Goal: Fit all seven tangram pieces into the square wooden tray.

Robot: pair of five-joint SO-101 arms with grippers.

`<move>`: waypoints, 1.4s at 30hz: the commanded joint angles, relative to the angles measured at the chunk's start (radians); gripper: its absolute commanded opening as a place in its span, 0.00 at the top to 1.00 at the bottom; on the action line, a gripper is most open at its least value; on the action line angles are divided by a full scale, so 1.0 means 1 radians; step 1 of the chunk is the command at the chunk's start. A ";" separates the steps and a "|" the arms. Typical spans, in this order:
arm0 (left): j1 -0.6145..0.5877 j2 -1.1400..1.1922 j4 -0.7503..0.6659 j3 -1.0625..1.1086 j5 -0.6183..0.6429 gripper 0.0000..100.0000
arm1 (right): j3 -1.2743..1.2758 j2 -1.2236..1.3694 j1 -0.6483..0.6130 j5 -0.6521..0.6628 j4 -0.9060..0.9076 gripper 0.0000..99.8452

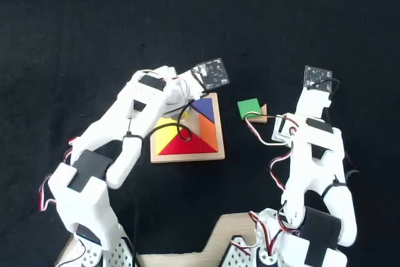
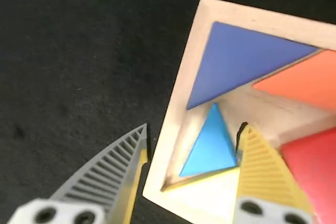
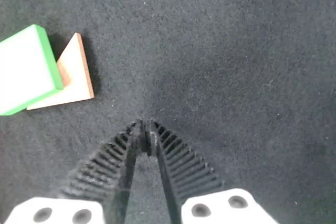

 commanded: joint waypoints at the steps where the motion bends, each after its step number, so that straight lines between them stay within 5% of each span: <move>1: -0.048 0.021 -0.017 -0.064 -0.009 0.73 | -0.059 -0.002 -0.014 0.000 -0.018 0.99; 23: -0.107 0.061 0.011 -0.143 -0.003 0.73 | -0.059 -0.002 -0.014 0.000 -0.018 0.99; 31: -0.073 -0.255 0.423 -0.285 0.018 0.73 | -0.059 -0.004 -0.014 -0.003 -0.018 0.99; 42: -0.131 -0.835 0.715 -0.018 0.368 0.73 | -0.067 -0.013 -0.012 0.023 -0.005 0.99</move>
